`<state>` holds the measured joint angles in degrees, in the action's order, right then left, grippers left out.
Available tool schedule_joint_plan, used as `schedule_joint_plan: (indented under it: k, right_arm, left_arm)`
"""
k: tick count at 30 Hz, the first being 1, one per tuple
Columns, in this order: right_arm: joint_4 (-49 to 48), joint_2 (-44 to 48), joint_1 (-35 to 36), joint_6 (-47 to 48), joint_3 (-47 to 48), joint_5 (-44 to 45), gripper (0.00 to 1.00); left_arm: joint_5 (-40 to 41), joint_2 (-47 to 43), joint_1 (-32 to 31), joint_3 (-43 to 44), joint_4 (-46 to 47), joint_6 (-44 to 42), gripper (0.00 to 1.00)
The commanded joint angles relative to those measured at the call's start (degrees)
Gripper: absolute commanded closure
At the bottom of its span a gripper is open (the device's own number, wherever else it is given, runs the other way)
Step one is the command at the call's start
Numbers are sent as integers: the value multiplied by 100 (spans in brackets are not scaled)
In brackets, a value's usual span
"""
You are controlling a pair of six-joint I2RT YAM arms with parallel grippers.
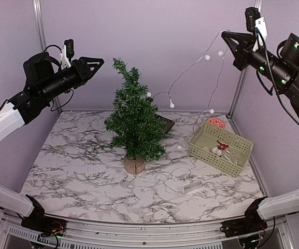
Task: Decorate the small christmas tree
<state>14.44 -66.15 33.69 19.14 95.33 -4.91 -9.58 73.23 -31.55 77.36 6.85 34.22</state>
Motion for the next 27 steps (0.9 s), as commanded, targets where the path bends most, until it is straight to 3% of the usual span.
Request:
schedule_joint_plan:
  k: [1, 7, 14, 20, 27]
  right_arm:
    - [525, 106, 336, 99, 169, -990, 100]
    - [1101, -158, 884, 104, 538, -1404, 100]
    - [1472, -399, 1789, 281, 663, -1286, 100]
    - [1697, -946, 2791, 525, 1369, -997, 100]
    - [1802, -1242, 3162, 632, 1587, -951, 100]
  left_arm:
    - [-638, -172, 26, 0, -223, -800, 58]
    - [-1419, -332, -132, 134, -439, -1815, 60]
    - [-1354, -433, -982, 488, -1225, -3246, 60]
    - [-1344, -256, -1863, 669, -1221, -3783, 56]
    - [-1271, 66, -2631, 1017, -1181, -4004, 54]
